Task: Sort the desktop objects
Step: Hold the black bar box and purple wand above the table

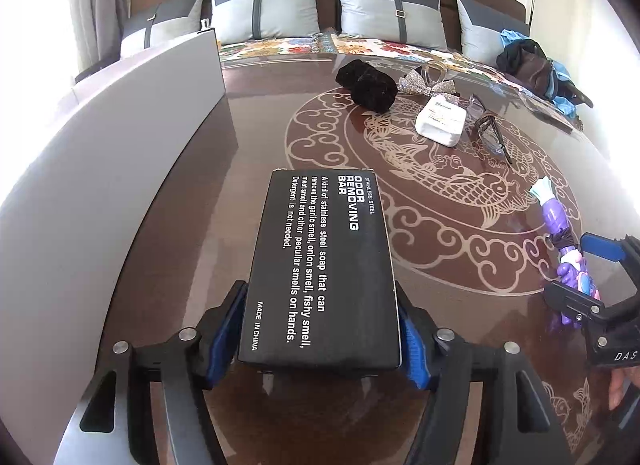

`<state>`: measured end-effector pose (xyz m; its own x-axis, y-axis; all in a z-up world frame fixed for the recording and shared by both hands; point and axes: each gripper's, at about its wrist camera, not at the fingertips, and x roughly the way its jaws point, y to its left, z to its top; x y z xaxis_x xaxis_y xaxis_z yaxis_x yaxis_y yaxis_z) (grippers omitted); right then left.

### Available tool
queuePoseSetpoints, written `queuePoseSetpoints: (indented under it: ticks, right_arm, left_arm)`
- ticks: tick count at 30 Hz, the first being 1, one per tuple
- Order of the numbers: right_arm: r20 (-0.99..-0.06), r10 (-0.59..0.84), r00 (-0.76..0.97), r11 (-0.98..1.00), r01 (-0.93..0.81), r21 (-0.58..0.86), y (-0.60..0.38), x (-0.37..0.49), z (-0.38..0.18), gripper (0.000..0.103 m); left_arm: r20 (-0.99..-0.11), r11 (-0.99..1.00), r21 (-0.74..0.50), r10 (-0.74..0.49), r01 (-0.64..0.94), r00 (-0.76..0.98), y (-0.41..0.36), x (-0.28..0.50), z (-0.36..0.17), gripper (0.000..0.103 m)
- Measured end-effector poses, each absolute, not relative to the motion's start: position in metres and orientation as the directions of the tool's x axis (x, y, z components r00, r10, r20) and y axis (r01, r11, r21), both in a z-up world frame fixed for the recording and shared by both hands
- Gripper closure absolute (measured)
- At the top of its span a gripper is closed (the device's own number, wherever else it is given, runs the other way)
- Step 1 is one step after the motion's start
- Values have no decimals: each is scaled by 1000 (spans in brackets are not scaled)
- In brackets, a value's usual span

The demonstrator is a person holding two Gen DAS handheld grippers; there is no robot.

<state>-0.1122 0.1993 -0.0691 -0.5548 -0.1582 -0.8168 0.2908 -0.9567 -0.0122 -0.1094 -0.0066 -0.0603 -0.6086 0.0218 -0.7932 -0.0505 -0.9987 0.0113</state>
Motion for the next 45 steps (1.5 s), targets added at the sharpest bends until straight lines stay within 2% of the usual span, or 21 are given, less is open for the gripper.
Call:
queuePoseSetpoints:
  ticks: [2, 4, 45]
  right_arm:
    - [-817, -158, -555, -957, 291, -13, 199, -112, -69, 0]
    - [-817, -157, -555, -957, 290, -13, 199, -112, -69, 0]
    - [-814, -142, -563, -965, 261, -13, 200, -110, -70, 0]
  left_arm:
    - [-805, -1000, -11, 16, -12, -593, -14, -113, -62, 10]
    - [-822, -999, 2, 21, -39, -569, -10, -116, -65, 0]
    - [-818, -999, 2, 21, -40, -575, -10, -115, -64, 0]
